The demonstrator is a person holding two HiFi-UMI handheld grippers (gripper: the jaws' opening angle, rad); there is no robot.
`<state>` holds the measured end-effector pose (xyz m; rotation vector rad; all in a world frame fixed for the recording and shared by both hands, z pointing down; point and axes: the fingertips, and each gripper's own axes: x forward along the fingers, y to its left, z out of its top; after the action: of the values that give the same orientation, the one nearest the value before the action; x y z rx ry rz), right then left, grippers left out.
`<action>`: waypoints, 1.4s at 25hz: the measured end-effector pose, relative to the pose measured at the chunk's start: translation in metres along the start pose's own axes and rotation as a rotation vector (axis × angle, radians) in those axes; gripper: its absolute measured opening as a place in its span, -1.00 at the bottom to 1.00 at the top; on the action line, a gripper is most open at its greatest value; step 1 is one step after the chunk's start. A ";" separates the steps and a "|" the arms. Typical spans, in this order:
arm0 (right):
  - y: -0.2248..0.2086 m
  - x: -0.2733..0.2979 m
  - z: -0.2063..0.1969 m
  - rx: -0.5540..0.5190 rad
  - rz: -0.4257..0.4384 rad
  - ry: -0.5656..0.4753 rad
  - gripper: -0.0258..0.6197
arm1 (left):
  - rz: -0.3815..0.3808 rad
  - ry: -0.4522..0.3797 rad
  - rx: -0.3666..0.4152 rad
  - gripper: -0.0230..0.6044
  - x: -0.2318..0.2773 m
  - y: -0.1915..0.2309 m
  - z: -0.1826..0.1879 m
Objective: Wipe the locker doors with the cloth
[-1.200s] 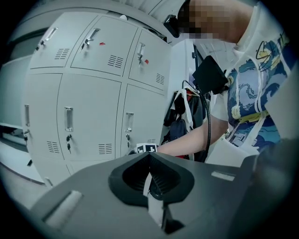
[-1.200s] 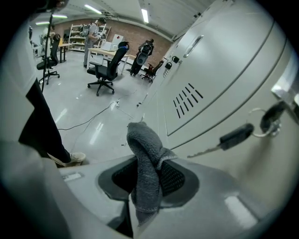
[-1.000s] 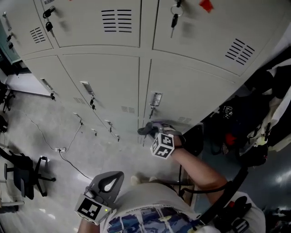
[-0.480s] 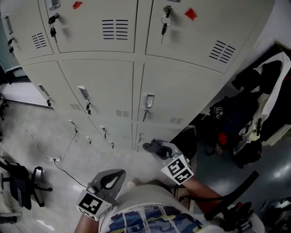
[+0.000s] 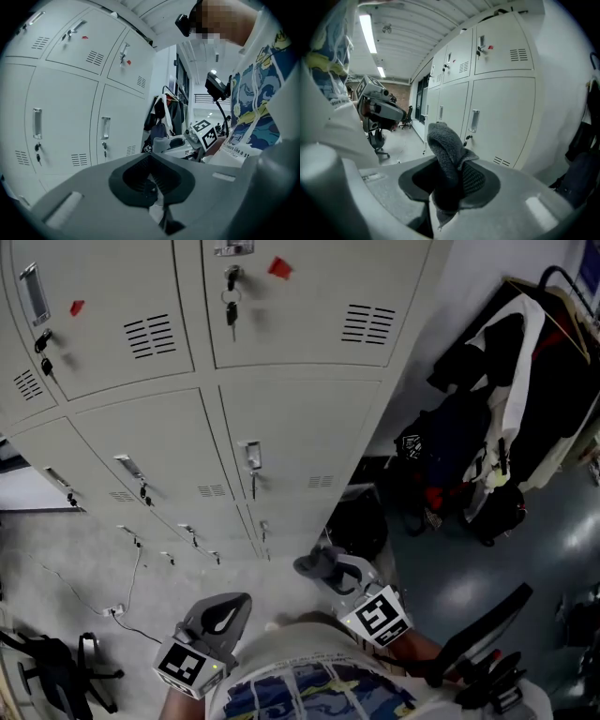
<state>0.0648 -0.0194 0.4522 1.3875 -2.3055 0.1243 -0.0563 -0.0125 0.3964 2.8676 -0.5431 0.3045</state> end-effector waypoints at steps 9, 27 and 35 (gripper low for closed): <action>0.006 -0.018 0.027 -0.042 -0.008 -0.076 -0.57 | -0.065 0.011 0.017 -0.92 0.012 -0.014 0.003; 0.016 -0.015 0.023 -0.077 0.025 -0.026 -0.58 | -0.059 0.024 0.006 -0.92 0.015 -0.012 -0.001; 0.028 -0.009 0.022 -0.100 0.047 -0.016 -0.58 | -0.050 0.022 -0.012 -0.92 0.007 -0.009 -0.009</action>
<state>0.0372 -0.0048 0.4334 1.2904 -2.3247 0.0120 -0.0479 -0.0043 0.4050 2.8576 -0.4676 0.3226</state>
